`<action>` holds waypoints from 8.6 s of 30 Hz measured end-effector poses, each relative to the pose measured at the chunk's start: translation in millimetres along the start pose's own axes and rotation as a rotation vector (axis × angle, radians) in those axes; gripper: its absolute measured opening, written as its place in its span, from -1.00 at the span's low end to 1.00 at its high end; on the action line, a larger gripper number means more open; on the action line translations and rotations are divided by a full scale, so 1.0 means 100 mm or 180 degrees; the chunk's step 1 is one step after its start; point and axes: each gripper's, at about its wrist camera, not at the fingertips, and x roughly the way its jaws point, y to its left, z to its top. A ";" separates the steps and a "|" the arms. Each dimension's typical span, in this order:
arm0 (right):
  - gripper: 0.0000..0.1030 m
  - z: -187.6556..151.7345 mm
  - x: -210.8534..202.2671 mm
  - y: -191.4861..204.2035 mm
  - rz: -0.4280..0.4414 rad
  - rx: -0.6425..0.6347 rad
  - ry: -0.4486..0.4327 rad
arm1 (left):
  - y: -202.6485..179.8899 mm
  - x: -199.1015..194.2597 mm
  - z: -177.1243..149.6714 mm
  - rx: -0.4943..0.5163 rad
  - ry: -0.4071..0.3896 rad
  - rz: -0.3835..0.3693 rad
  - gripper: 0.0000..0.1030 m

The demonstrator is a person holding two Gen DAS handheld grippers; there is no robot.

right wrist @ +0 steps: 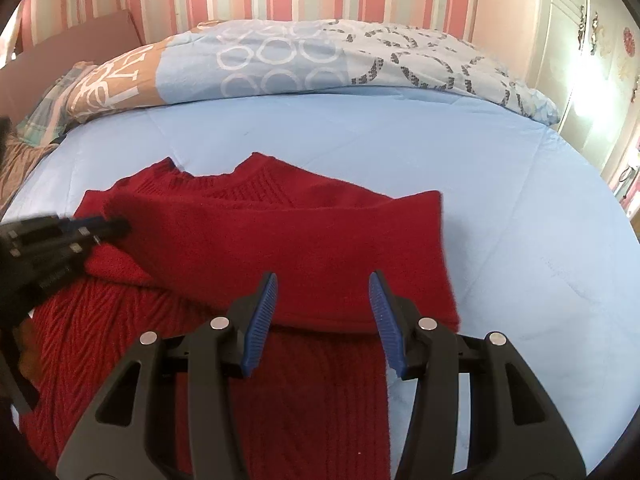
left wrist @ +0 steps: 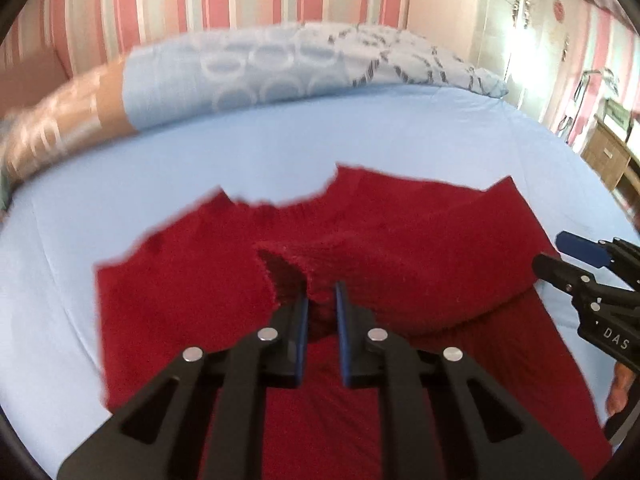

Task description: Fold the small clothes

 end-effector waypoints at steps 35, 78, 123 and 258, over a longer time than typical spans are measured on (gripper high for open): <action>-0.05 0.14 0.08 0.38 -0.0071 -0.0214 0.0033 | 1.24 -0.23 -0.32 -0.0491 0.0130 0.0435 0.34; 0.19 -0.27 0.31 0.17 0.0378 -0.0191 0.0149 | 0.95 -0.48 -0.79 -0.0439 0.0129 0.0446 0.54; 0.35 -1.89 -1.55 0.17 0.0223 0.0049 0.0065 | 0.25 -2.12 -2.61 -0.0808 0.0435 0.0484 0.82; -0.86 -2.18 -1.72 0.14 0.0151 -0.0224 0.0332 | 0.47 -2.19 -3.05 -0.1241 0.0776 -0.0518 -0.75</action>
